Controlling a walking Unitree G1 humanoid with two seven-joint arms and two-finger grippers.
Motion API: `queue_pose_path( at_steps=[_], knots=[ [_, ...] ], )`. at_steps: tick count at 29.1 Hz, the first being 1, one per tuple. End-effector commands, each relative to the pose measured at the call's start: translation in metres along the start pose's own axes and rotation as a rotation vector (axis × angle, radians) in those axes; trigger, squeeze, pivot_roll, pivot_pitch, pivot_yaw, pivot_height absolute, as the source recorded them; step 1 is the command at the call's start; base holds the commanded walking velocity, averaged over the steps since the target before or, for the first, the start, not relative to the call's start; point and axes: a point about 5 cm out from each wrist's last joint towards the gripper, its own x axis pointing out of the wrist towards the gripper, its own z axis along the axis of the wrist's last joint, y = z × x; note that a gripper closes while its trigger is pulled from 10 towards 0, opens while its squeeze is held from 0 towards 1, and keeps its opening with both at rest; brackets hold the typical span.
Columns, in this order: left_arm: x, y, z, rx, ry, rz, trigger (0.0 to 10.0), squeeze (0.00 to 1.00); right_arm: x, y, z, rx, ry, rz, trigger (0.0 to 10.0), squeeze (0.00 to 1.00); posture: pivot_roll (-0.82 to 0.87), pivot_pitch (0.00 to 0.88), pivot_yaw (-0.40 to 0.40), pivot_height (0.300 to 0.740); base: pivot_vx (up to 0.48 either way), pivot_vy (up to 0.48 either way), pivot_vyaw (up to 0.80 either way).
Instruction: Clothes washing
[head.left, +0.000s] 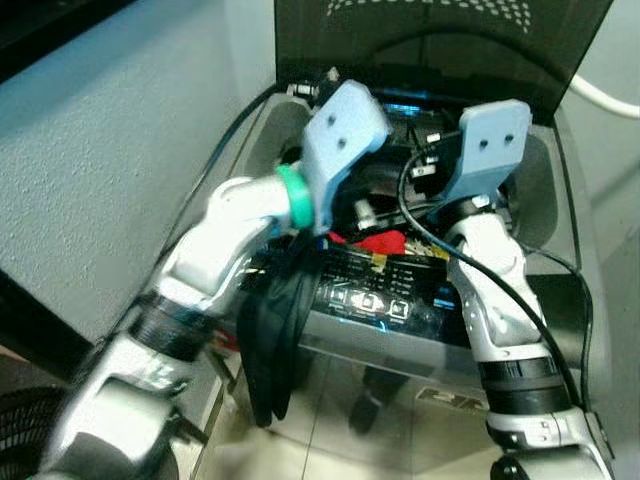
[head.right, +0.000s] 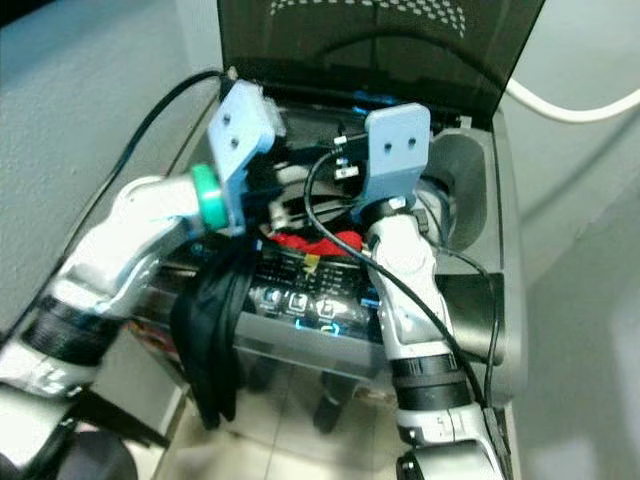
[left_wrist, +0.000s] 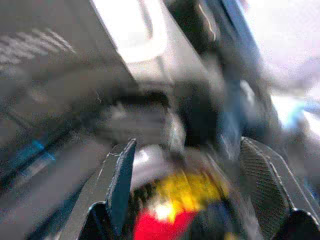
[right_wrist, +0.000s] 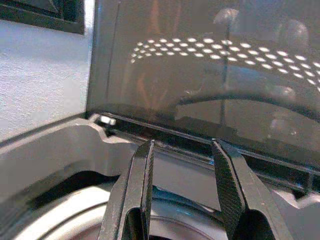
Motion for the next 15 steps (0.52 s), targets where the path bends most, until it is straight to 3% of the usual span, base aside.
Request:
queue_pose_path(
  at_steps=[1, 4, 7, 8, 9, 10, 11, 14, 15],
  knots=[
    [-0.015, -0.014, -0.002, 0.002, 0.045, -0.109, 10.0, 0.00, -0.004, -0.003, -0.001, -0.011, 0.001, -0.001, 10.0, 0.00, 0.12, 0.104, 0.085, 0.740, 0.000, 0.000, 0.00],
    [-0.047, -0.026, -0.004, -0.033, 0.102, -0.189, 10.0, 0.00, -0.007, -0.006, -0.004, -0.015, 0.010, -0.006, 10.0, 0.00, 0.13, 0.107, 0.080, 0.740, 0.000, 0.000, 0.00],
    [-0.055, -0.030, -0.005, -0.060, 0.115, -0.202, 10.0, 0.00, -0.007, -0.006, -0.005, -0.015, 0.014, -0.007, 10.0, 0.00, 0.14, 0.108, 0.076, 0.740, 0.000, 0.000, 0.00],
    [-0.061, -0.034, -0.006, -0.094, 0.123, -0.205, 6.4, 0.00, -0.006, -0.005, -0.007, -0.013, 0.018, -0.004, 10.0, 0.00, 0.15, 0.108, 0.072, 0.740, 0.000, 0.000, 0.00],
    [-0.061, -0.034, -0.006, -0.094, 0.123, -0.205, 6.4, 0.00, -0.006, -0.005, -0.007, -0.013, 0.018, -0.004, 10.0, 0.00, 0.15, 0.108, 0.072, 0.740, 0.000, 0.000, 0.00],
    [-0.064, -0.036, -0.008, -0.118, 0.131, -0.195, 3.8, 0.00, -0.005, -0.003, -0.008, -0.011, 0.018, 0.002, 10.0, 0.00, 0.15, 0.109, 0.068, 0.740, 0.000, 0.000, 0.00],
    [-0.066, -0.038, -0.011, -0.138, 0.142, -0.180, 3.3, 0.00, -0.004, -0.001, -0.008, -0.008, 0.017, 0.009, 10.0, 0.00, 0.15, 0.108, 0.068, 0.740, 0.000, 0.000, 0.00],
    [-0.066, -0.039, -0.013, -0.147, 0.150, -0.169, 3.3, 0.00, -0.004, 0.001, -0.008, -0.006, 0.016, 0.014, 10.0, 0.00, 0.15, 0.108, 0.068, 0.740, 0.000, 0.000, 0.00],
    [-0.068, -0.040, -0.015, -0.154, 0.164, -0.155, 0.0, 0.00, -0.004, 0.001, -0.007, -0.006, 0.015, 0.016, 10.0, 0.00, 0.15, 0.108, 0.068, 0.740, 0.000, 0.000, 0.00]
  ],
)
